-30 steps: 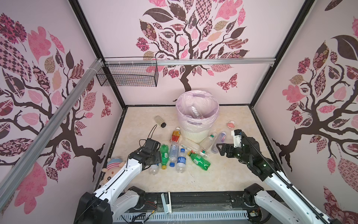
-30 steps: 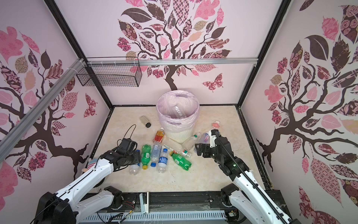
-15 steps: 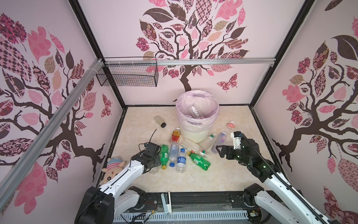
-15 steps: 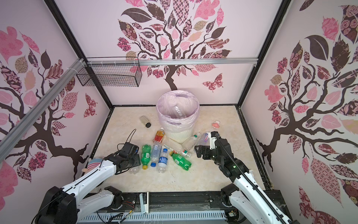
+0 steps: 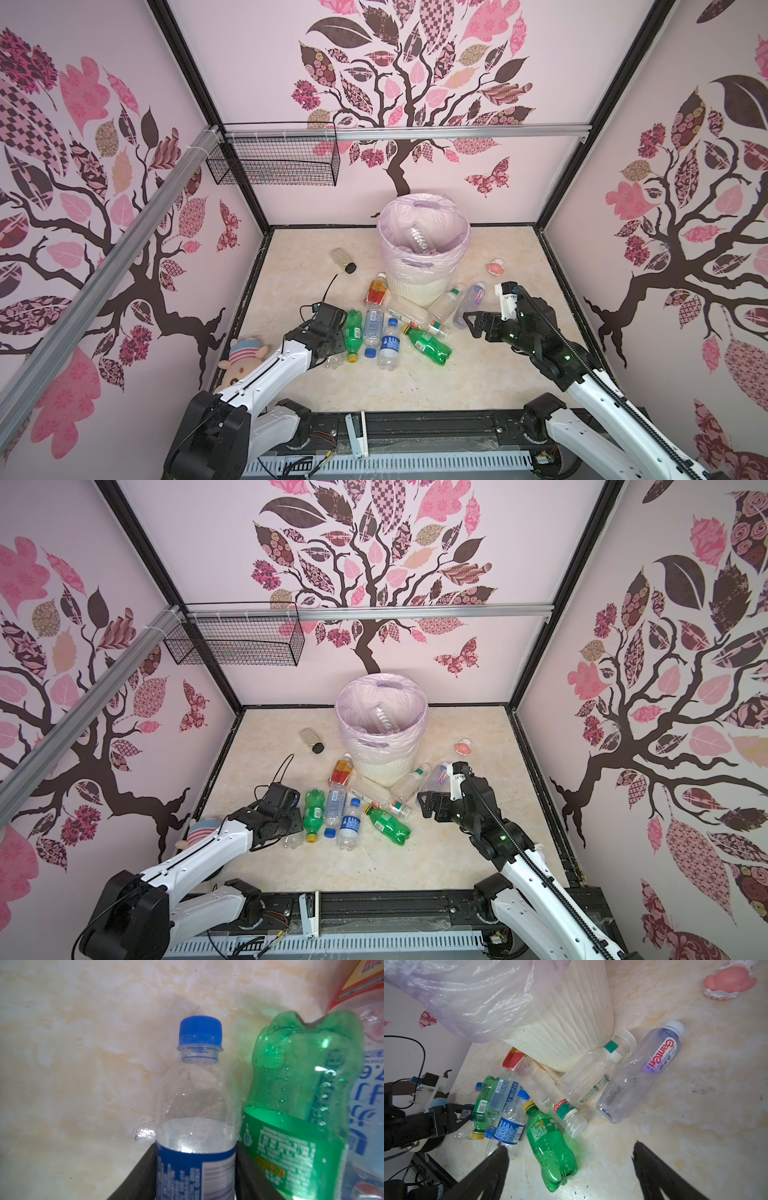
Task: Throw the plastic bottles in the bin
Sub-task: Pick up the plastic bottle from the middle-left of the table.
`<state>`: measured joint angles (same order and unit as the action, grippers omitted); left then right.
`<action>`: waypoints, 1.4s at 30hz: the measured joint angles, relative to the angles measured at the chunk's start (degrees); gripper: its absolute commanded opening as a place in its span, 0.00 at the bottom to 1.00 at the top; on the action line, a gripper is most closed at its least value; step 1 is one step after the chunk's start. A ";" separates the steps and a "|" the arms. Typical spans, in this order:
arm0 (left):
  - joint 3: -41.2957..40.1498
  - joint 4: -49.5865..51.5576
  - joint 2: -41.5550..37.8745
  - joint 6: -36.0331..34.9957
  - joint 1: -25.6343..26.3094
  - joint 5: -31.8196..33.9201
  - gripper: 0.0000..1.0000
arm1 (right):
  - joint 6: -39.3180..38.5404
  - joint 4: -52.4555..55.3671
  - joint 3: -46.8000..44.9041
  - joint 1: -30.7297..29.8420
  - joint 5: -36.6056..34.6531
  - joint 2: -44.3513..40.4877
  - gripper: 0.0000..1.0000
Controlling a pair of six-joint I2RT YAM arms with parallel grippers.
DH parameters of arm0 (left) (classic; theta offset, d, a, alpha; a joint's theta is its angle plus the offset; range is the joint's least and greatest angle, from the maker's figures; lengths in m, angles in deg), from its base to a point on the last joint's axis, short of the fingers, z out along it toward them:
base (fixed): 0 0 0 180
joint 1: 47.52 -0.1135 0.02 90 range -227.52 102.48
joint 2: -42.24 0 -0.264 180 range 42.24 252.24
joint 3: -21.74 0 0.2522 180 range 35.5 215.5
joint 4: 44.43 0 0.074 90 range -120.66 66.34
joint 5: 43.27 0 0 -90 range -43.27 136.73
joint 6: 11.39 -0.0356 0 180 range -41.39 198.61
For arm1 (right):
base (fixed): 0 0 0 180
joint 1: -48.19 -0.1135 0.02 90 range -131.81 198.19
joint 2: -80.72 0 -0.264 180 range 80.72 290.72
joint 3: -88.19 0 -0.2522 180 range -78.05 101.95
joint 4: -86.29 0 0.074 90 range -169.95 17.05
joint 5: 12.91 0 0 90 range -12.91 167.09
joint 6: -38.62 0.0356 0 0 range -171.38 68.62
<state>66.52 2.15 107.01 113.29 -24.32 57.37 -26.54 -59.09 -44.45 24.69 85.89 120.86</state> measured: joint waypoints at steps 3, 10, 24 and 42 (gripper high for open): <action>0.02 0.48 -0.59 0.07 0.00 -0.33 0.50 | 0.31 0.20 0.00 0.00 -0.02 -0.11 0.96; 0.85 5.55 -5.44 0.00 0.00 0.39 0.49 | 0.72 0.83 0.00 0.00 0.00 -0.48 0.96; 18.18 13.84 -10.27 -3.98 -0.02 1.68 0.47 | 2.01 1.53 0.00 0.00 -1.77 -1.84 0.95; 59.80 18.38 6.36 -15.72 -0.07 -12.87 0.45 | 2.21 5.66 0.00 0.00 -5.77 -4.11 0.95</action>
<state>126.32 20.54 113.37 97.57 -24.38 44.49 -24.34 -53.43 -44.45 24.69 80.12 116.75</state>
